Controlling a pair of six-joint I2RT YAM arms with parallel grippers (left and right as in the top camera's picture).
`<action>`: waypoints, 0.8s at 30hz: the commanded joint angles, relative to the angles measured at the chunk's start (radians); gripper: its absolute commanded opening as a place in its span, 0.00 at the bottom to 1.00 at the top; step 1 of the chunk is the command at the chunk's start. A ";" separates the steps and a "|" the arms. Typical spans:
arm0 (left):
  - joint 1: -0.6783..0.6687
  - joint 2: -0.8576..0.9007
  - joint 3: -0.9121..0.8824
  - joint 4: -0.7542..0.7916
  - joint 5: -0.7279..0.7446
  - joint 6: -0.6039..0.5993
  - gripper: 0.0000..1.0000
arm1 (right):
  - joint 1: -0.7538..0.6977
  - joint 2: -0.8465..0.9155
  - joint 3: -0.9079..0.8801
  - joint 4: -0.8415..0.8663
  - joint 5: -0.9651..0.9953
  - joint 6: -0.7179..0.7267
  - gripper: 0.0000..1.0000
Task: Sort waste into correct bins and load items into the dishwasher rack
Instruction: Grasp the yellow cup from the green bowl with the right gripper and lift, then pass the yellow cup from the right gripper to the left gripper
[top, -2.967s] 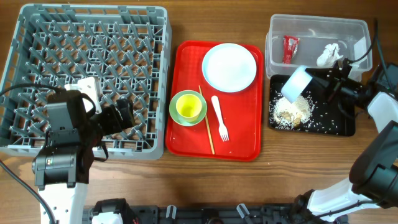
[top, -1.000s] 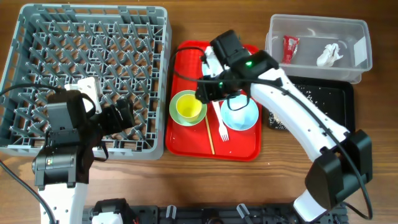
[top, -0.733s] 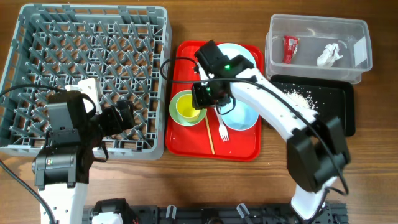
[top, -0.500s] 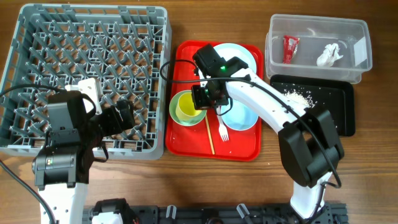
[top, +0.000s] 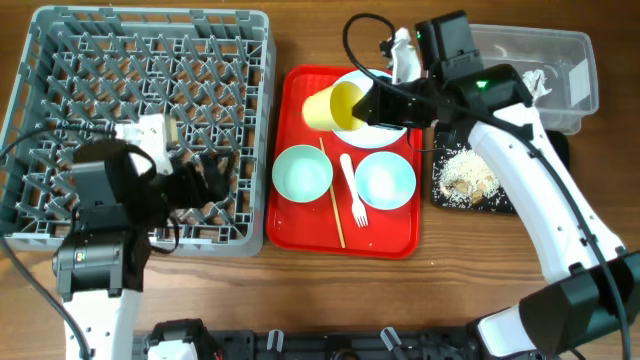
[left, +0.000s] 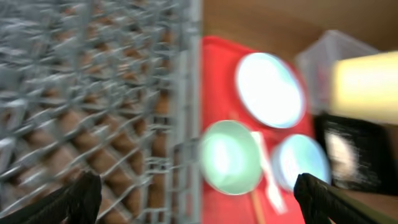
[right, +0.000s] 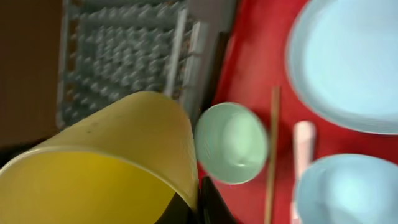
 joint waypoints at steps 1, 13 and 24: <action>0.006 0.039 0.017 0.048 0.254 -0.006 1.00 | 0.001 0.009 -0.003 0.010 -0.320 -0.093 0.04; 0.006 0.103 0.017 0.374 0.828 -0.006 1.00 | 0.016 0.010 -0.003 0.083 -0.718 -0.081 0.04; 0.006 0.102 0.017 0.468 0.947 -0.015 1.00 | 0.075 0.010 -0.003 0.105 -0.834 -0.042 0.04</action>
